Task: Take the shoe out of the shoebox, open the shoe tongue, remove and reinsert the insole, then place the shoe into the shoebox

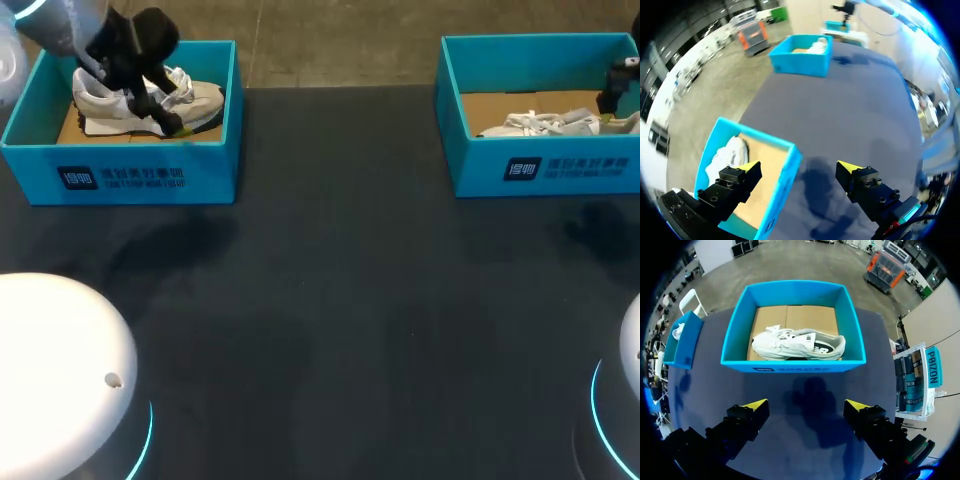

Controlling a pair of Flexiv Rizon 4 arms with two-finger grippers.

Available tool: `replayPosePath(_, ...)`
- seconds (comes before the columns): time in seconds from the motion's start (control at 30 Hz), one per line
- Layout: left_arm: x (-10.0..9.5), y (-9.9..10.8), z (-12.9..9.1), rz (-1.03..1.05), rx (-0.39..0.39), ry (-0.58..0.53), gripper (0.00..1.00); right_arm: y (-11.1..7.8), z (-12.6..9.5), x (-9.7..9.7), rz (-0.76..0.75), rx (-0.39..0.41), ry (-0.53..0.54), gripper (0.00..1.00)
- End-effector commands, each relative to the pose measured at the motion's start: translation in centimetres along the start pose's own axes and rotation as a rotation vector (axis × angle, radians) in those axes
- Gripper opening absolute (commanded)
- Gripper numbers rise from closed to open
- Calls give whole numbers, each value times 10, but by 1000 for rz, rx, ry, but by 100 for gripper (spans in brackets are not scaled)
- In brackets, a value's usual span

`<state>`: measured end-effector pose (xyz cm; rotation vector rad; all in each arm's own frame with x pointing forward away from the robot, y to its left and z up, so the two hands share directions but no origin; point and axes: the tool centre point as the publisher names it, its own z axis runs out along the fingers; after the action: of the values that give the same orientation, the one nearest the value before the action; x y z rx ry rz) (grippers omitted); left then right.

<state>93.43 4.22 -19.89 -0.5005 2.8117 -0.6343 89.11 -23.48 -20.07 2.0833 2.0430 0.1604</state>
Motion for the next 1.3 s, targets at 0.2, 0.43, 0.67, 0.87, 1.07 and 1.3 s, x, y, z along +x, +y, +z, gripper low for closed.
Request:
replayPosePath(0.2, -45, 19, 6, -128, -113, -33, 100, -1, 0, 0, 0, -2, 0, 100)
replayPosePath(0.43, -89, 44, 8, -329, -170, -93, 100, -1, 0, 0, 0, -2, 0, 100)
replayPosePath(0.67, -121, 65, 5, -480, -208, -166, 100, -1, 0, 0, 0, -2, 0, 100)
replayPosePath(0.87, -143, 81, 6, -557, -240, -204, 100, -1, 0, 0, 0, -2, 0, 100)
replayPosePath(1.07, -167, 96, 6, -620, -265, -260, 100, -1, 0, 0, 0, -2, 0, 100)
replayPosePath(1.3, -194, 108, 2, -642, -236, -315, 100, -1, 0, 0, 0, -2, 0, 100)
